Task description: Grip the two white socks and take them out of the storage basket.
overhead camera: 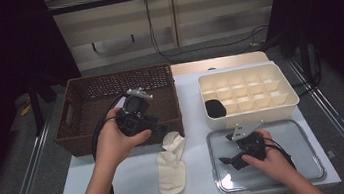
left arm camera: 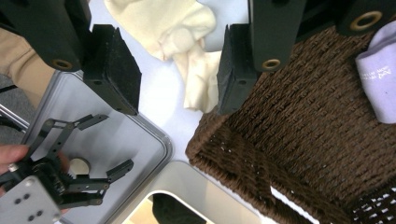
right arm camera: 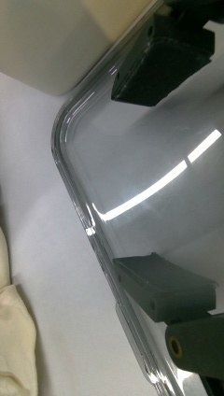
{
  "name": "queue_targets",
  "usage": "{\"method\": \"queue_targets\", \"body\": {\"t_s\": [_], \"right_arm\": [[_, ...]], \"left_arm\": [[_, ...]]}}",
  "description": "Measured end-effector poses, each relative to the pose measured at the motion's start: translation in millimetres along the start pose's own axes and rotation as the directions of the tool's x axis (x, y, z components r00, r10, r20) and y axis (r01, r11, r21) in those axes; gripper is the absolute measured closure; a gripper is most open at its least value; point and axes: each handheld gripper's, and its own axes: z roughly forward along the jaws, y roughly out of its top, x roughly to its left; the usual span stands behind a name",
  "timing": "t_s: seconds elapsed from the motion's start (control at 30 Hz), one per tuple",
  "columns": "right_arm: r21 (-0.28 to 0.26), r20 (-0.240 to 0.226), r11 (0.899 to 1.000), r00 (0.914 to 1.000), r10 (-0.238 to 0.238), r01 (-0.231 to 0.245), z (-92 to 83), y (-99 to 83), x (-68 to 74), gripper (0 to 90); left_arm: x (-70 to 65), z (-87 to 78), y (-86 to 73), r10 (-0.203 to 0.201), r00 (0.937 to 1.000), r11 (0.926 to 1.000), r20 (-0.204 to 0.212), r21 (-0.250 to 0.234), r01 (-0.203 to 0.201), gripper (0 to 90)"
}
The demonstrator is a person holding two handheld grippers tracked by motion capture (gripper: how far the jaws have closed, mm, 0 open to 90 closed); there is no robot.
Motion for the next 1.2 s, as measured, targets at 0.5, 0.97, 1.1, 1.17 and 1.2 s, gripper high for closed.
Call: {"method": "queue_targets", "body": {"t_s": [0.5, 0.97, 1.1, 1.17, 1.2], "right_arm": [[0.001, -0.002, 1.000, 1.0000, -0.001, 0.001, 0.1, 0.0, 0.1, 15.8], [0.001, -0.001, 1.000, 1.0000, 0.002, -0.002, 0.0, 0.0, 0.1, 15.8], [0.001, 0.000, 1.000, 1.0000, 0.002, -0.002, 0.0, 0.1, 0.0, 15.8], [0.001, 0.000, 1.000, 1.0000, 0.001, -0.001, -0.1, 0.1, 0.1, 15.8], [0.001, 0.000, 1.000, 1.0000, 0.001, -0.001, -0.1, 0.1, 0.0, 15.8]], "left_arm": [[-4.9, 35.2, -43.7, -0.013, 0.9997, 0.9996, 0.020, 0.024, 0.012, 49.9], [-9.4, 66.6, -80.6, -0.020, 0.9996, 0.9993, 0.019, 0.032, 0.019, 55.2], [-10.3, 74.1, -86.1, -0.013, 0.9999, 0.9992, 0.011, 0.038, 0.013, 55.8], [-10.0, 77.6, -87.5, 0.000, 1.0000, 0.9987, 0.006, 0.052, -0.001, 56.4], [-10.4, 79.3, -88.0, 0.004, 1.0000, 0.9983, 0.001, 0.059, -0.004, 57.7]]}}
